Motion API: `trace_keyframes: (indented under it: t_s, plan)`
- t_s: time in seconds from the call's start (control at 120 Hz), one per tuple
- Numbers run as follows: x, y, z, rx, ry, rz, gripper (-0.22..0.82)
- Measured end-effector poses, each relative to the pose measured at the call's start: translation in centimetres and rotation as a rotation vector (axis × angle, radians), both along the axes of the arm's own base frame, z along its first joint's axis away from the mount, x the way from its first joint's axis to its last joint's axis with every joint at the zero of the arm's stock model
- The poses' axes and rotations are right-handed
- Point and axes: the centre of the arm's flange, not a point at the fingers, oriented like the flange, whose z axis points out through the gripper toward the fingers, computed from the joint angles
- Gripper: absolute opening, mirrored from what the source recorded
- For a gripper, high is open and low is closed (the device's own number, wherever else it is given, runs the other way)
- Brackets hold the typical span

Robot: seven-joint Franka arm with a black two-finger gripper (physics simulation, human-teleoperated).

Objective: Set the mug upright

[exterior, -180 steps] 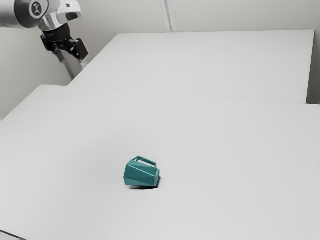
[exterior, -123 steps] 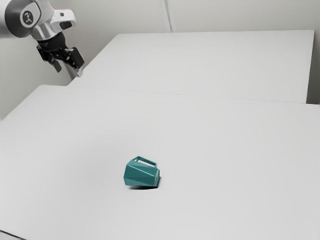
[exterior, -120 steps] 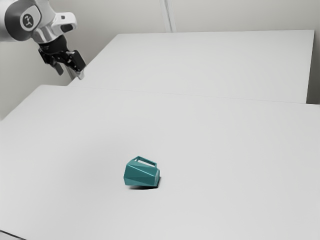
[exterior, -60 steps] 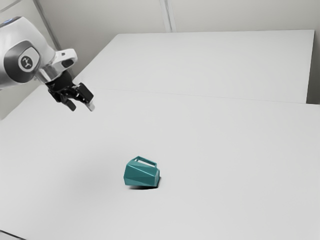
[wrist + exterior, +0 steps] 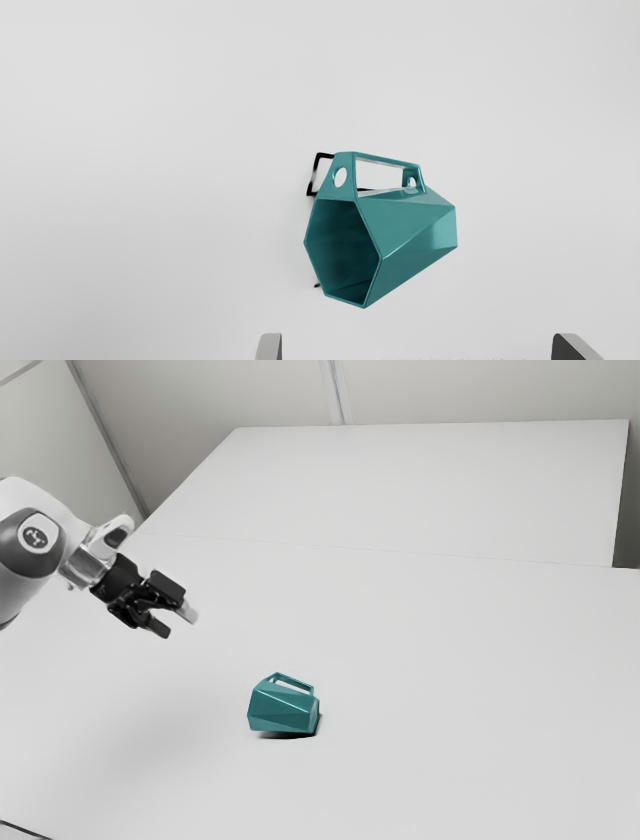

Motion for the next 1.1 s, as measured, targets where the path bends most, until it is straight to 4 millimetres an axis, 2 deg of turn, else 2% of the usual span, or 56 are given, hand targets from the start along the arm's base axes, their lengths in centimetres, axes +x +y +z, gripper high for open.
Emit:
trace_keyframes:
  t_s: [0.242, 0.625, 0.892, 1.1]
  plan:
    - [-1.9, 1.1, -4.2, -0.15, -0.011, -0.006, 0.59]
    - [-3.2, -0.1, -8.3, -0.246, -0.067, -0.108, 0.59]
    - [-2.8, -0.8, -11.6, -0.315, -0.079, -0.131, 0.59]
    - [-2.8, -1.6, -13.0, -0.348, -0.095, -0.17, 0.59]
